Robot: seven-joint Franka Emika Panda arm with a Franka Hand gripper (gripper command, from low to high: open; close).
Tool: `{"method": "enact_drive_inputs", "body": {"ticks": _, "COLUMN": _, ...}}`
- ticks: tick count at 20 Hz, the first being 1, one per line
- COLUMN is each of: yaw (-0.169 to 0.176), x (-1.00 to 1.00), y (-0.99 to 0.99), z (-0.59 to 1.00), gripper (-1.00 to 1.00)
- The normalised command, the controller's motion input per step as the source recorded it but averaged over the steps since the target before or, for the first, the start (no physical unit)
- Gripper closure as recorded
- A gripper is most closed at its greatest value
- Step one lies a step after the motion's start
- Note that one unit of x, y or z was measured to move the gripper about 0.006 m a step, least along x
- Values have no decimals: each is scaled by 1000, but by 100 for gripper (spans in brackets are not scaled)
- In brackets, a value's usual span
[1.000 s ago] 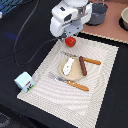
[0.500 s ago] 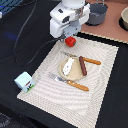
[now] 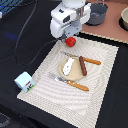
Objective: Interact with the objects in diverse but meaningful ways.
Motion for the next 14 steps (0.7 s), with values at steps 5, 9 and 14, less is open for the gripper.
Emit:
{"method": "enact_drive_inputs", "body": {"ticks": 5, "yaw": 0, "x": -53, "y": 7, "z": -357, "gripper": -100}}
{"method": "enact_drive_inputs", "body": {"ticks": 9, "yaw": 0, "x": -102, "y": 0, "z": -364, "gripper": 100}}
{"method": "enact_drive_inputs", "body": {"ticks": 14, "yaw": 0, "x": -141, "y": 0, "z": -393, "gripper": 100}}
